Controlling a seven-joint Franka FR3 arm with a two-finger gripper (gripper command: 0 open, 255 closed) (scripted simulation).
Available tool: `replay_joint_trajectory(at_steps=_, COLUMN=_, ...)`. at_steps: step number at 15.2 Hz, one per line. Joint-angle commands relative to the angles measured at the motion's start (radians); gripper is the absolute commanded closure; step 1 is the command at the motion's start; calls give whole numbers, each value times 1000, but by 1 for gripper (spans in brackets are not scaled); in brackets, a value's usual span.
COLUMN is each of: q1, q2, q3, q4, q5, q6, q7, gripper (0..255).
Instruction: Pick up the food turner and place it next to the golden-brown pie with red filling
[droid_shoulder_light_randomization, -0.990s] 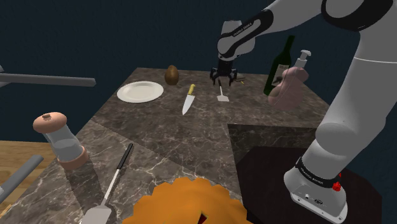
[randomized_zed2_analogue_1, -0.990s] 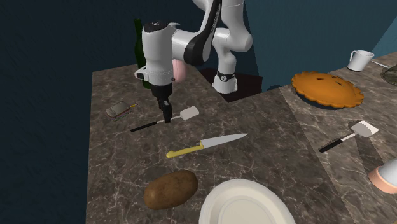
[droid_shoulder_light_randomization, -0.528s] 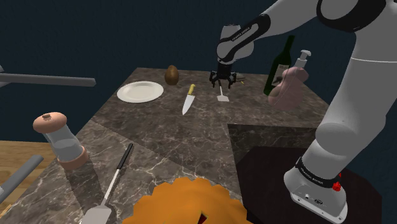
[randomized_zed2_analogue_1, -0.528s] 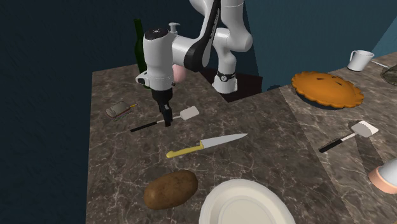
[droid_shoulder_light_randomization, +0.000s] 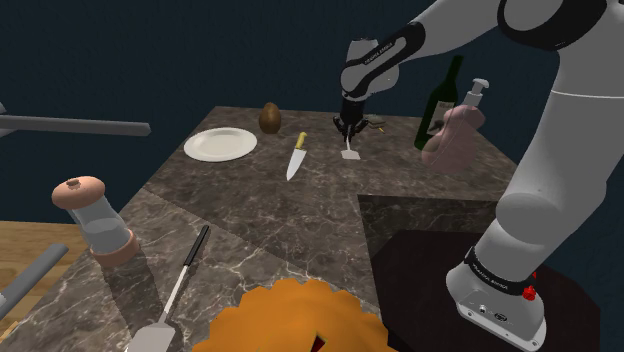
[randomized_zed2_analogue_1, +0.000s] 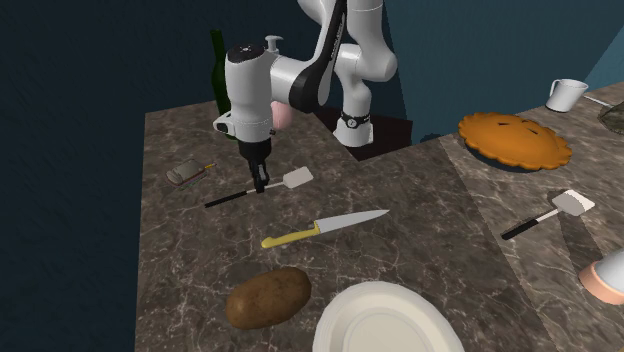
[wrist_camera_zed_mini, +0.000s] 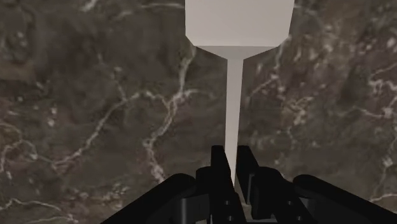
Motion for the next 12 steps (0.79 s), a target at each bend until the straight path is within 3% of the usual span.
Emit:
replay_joint_trajectory(at_steps=1, q1=0, q2=0, q3=0, q4=0, q5=0, q6=0, q7=0, gripper=255)
replay_joint_trajectory(at_steps=6, q1=0, q2=0, q3=0, q4=0, q5=0, q6=0, q7=0, gripper=255)
replay_joint_trajectory(at_steps=12, q1=0, q2=-43, q3=1, q4=30, q5=2, q6=-73, q7=-4, gripper=255)
